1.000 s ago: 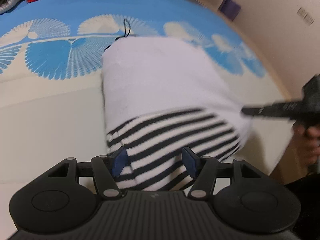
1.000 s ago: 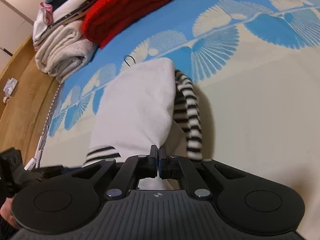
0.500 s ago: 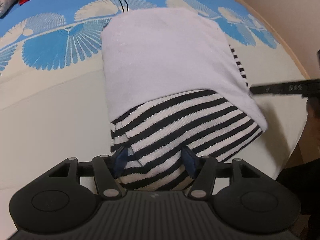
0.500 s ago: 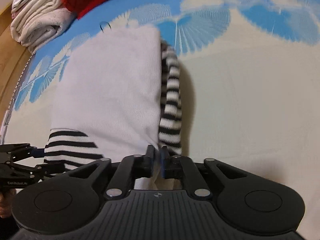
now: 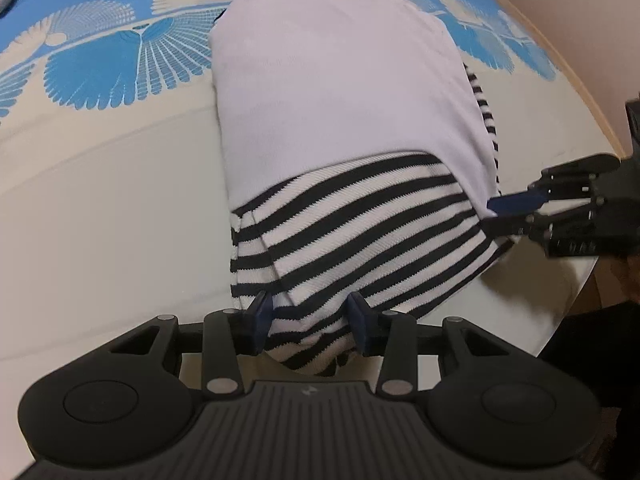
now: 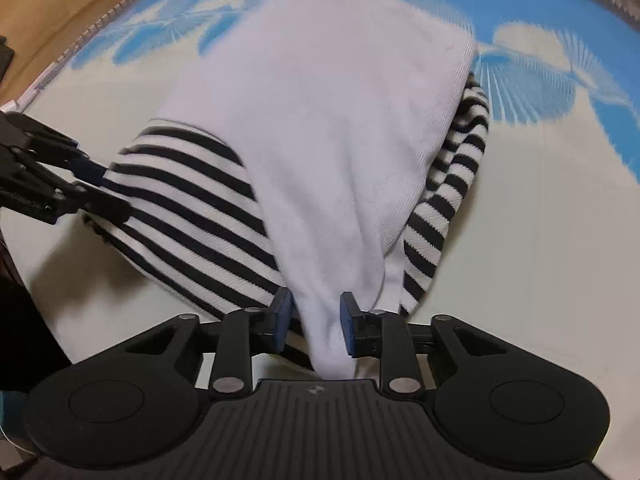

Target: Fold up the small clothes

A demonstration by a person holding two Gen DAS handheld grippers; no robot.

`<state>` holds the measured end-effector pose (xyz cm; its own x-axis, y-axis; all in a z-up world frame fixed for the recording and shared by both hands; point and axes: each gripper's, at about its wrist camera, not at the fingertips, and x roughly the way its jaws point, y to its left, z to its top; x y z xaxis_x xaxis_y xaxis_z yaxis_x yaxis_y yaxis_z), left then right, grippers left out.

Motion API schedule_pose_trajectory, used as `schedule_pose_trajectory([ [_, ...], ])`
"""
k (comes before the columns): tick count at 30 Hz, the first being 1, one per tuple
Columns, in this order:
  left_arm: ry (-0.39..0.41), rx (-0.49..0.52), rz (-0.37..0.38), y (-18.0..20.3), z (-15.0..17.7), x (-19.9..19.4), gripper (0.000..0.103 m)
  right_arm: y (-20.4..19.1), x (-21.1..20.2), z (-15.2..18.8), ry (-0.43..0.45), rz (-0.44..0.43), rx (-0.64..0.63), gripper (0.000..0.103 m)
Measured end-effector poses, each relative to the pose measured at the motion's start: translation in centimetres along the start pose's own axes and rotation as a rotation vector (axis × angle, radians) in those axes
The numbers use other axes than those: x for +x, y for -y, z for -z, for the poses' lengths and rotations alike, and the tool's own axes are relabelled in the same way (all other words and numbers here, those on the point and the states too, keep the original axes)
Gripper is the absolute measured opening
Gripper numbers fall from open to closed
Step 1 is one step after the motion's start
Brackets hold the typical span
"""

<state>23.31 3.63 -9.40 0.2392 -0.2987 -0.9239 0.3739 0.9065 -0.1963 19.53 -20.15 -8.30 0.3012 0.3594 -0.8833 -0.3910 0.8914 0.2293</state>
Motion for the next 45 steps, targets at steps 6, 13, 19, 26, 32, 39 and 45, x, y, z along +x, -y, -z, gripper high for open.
schedule_pose_trajectory([
  [6,0.032,-0.085,0.053,-1.2,-0.2,-1.2,0.058,1.5,-1.1,-0.5,0.017,-0.030,0.078,0.029],
  [13,0.177,-0.412,0.132,-5.9,-1.9,-2.2,0.082,7.1,-4.0,-1.2,0.254,0.018,0.368,0.060],
  [19,0.177,-0.529,0.176,-7.5,-3.7,0.4,0.083,8.2,-0.3,-2.3,0.217,-0.039,0.441,0.069],
  [26,0.172,-0.620,0.328,-10.4,-5.8,4.4,0.087,9.2,2.5,-2.3,0.175,-0.100,0.517,0.065],
  [32,0.207,-0.683,0.442,-11.1,-7.0,7.7,0.087,8.8,3.2,-3.2,0.205,-0.123,0.497,0.030],
  [39,0.343,-0.631,0.471,-11.9,-10.1,4.2,0.050,9.5,0.6,-5.7,0.374,-0.190,0.500,0.018],
  [45,0.444,-0.502,0.236,-10.9,-11.9,0.3,0.071,9.6,0.4,-7.8,0.454,-0.083,0.500,0.030],
])
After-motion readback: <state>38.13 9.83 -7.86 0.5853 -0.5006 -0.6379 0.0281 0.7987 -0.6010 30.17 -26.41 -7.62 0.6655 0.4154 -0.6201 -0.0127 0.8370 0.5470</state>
